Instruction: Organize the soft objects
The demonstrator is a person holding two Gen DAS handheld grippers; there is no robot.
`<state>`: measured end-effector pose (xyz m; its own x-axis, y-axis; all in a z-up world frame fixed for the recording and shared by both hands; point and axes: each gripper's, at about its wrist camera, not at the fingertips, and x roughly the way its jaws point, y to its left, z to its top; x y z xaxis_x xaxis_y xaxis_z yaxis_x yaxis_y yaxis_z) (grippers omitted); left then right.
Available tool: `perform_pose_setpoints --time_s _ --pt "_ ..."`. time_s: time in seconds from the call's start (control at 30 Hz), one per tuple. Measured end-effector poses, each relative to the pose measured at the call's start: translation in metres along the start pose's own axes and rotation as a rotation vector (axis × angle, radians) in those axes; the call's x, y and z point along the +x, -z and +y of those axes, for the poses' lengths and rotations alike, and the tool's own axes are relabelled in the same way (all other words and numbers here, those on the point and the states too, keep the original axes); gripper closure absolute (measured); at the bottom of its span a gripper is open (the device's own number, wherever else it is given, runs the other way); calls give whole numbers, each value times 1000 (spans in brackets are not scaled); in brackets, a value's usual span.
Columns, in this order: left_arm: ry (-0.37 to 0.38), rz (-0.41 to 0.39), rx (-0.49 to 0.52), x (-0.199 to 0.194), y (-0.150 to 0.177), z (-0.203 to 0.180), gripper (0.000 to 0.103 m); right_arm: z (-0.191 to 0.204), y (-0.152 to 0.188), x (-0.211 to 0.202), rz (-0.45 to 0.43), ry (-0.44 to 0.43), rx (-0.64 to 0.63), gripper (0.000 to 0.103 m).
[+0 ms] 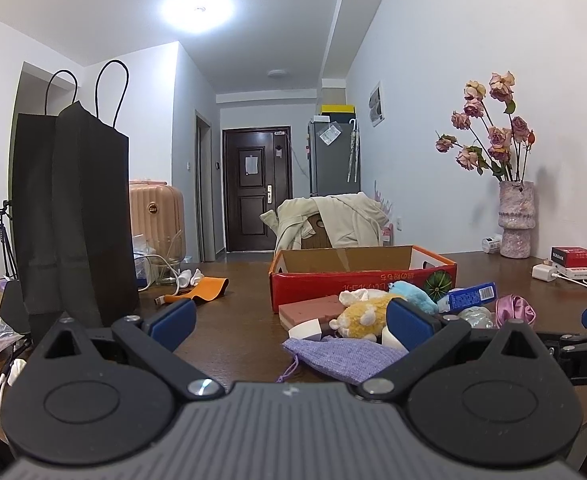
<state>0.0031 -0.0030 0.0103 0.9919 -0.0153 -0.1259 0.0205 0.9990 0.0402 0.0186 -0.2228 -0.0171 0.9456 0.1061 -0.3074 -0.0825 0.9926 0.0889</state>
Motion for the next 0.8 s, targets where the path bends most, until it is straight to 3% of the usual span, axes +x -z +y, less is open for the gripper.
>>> perform_pose_setpoints --time_s 0.8 --pt "0 -2 1 0 -1 0 0 -2 1 -1 -4 13 2 0"
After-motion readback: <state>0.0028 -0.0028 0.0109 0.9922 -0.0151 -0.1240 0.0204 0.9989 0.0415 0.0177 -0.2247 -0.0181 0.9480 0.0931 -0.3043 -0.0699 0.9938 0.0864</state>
